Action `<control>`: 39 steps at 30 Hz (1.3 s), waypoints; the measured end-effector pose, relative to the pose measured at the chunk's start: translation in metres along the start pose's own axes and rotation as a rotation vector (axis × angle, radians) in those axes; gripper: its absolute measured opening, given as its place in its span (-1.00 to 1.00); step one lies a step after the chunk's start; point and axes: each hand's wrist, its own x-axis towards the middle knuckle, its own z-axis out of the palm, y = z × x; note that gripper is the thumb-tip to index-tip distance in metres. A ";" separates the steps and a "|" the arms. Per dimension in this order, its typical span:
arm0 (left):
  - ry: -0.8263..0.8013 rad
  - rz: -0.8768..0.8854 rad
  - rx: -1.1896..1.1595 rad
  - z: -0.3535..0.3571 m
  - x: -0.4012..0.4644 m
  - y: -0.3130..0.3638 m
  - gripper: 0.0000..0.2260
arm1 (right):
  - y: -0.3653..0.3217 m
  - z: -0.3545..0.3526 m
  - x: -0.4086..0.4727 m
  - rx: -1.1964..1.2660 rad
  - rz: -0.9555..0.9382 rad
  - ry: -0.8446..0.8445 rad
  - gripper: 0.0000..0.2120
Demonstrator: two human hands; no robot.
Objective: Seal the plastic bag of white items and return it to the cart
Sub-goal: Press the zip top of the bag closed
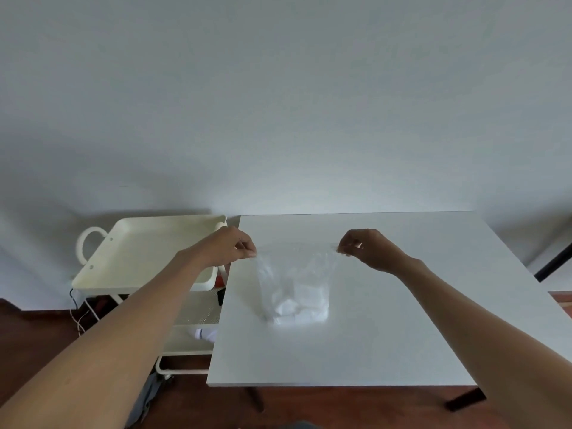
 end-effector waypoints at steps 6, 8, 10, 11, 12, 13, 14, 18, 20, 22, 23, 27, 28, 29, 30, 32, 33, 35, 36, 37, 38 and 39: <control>0.117 -0.076 -0.403 0.010 0.004 -0.013 -0.94 | 0.006 0.009 0.007 0.166 0.047 0.101 -0.94; 0.170 -0.102 -0.505 0.018 0.005 -0.017 -0.94 | 0.008 0.014 0.009 0.222 0.065 0.122 -0.94; 0.196 -0.106 -0.563 0.029 0.007 -0.020 -0.93 | 0.009 0.019 0.011 0.283 0.083 0.139 -0.94; 0.209 -0.106 -0.599 0.033 0.008 -0.022 -0.92 | 0.010 0.021 0.012 0.313 0.095 0.149 -0.94; 0.227 -0.109 -0.632 0.037 0.010 -0.023 -0.90 | 0.010 0.022 0.013 0.339 0.107 0.157 -0.94; 0.248 -0.118 -0.658 0.038 0.012 -0.024 -0.89 | 0.011 0.022 0.015 0.361 0.116 0.163 -0.94; 0.266 -0.129 -0.676 0.039 0.015 -0.025 -0.87 | 0.012 0.023 0.016 0.384 0.121 0.165 -0.94; 0.311 -0.176 -0.747 0.037 0.028 -0.026 -0.78 | 0.014 0.023 0.025 0.485 0.157 0.162 -0.86; 0.341 -0.178 -0.772 0.038 0.035 -0.027 -0.78 | 0.015 0.024 0.030 0.557 0.173 0.171 -0.80; 0.360 -0.173 -0.800 0.040 0.040 -0.028 -0.81 | 0.019 0.025 0.034 0.621 0.195 0.188 -0.78; 0.357 -0.168 -0.815 0.041 0.043 -0.029 -0.82 | 0.022 0.025 0.036 0.650 0.210 0.192 -0.79; 0.325 -0.160 -0.868 0.043 0.051 -0.031 -0.83 | 0.032 0.031 0.043 0.875 0.263 0.184 -0.79; 0.328 -0.168 -0.874 0.044 0.054 -0.031 -0.83 | 0.033 0.033 0.044 0.946 0.277 0.179 -0.78; 0.332 -0.175 -0.876 0.045 0.056 -0.031 -0.83 | 0.034 0.035 0.045 1.005 0.292 0.175 -0.77; 0.338 -0.178 -0.876 0.046 0.059 -0.031 -0.83 | 0.035 0.038 0.047 1.045 0.305 0.171 -0.75; 0.351 -0.182 -0.886 0.048 0.063 -0.031 -0.84 | 0.038 0.041 0.051 1.075 0.323 0.157 -0.72; 0.358 -0.187 -0.900 0.049 0.064 -0.031 -0.85 | 0.040 0.043 0.052 1.071 0.328 0.145 -0.72; 0.362 -0.202 -0.935 0.049 0.067 -0.032 -0.85 | 0.044 0.043 0.055 1.044 0.336 0.118 -0.72; 0.360 -0.215 -0.951 0.050 0.068 -0.034 -0.85 | 0.046 0.043 0.056 1.034 0.340 0.108 -0.71; 0.356 -0.230 -0.962 0.051 0.070 -0.035 -0.85 | 0.048 0.043 0.057 1.028 0.343 0.103 -0.71; 0.350 -0.247 -0.970 0.051 0.071 -0.037 -0.84 | 0.049 0.043 0.059 1.025 0.345 0.102 -0.71; 0.344 -0.262 -0.979 0.052 0.073 -0.038 -0.84 | 0.050 0.043 0.060 1.021 0.345 0.103 -0.70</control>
